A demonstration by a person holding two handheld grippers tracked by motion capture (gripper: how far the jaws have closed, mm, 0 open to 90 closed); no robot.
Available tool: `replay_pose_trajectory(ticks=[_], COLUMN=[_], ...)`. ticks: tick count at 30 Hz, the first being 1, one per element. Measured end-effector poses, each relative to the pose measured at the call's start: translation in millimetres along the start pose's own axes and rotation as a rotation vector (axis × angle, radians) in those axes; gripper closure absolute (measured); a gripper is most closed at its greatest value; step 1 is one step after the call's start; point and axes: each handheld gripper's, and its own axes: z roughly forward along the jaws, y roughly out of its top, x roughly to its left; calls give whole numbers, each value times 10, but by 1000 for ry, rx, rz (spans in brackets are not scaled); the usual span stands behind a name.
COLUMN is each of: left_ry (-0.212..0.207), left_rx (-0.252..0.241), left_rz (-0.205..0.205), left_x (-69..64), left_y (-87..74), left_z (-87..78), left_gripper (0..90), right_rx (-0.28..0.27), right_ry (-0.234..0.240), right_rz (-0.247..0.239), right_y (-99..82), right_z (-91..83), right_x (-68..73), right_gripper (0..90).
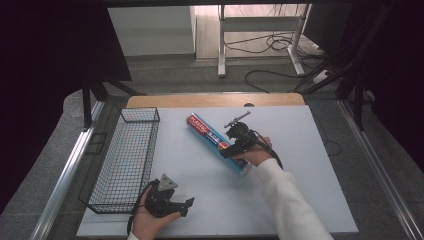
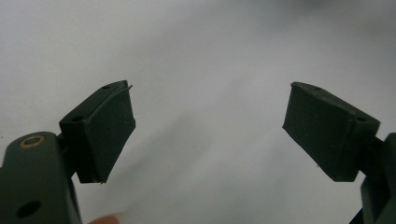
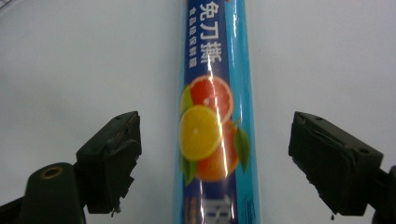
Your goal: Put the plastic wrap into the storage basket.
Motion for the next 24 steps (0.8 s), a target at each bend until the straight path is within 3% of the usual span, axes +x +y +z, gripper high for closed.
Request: replay_pose_trajectory(ticks=[2, 8, 17, 24], left_ry=[0, -1, -2, 2], left_rx=[0, 1, -4, -8], left_rz=[1, -4, -11, -19], left_x=[2, 21, 39, 57], left_y=[-2, -14, -25, -29], left_z=[3, -1, -23, -28], left_gripper=[160, 160, 160, 161], right_rx=[5, 77, 163, 230], right_ry=[1, -24, -14, 14], right_rz=[1, 1, 5, 23], right_y=[17, 248, 315, 276], right_z=[22, 315, 632, 768], right_x=[-4, -23, -25, -51], right_gripper=[166, 156, 175, 316])
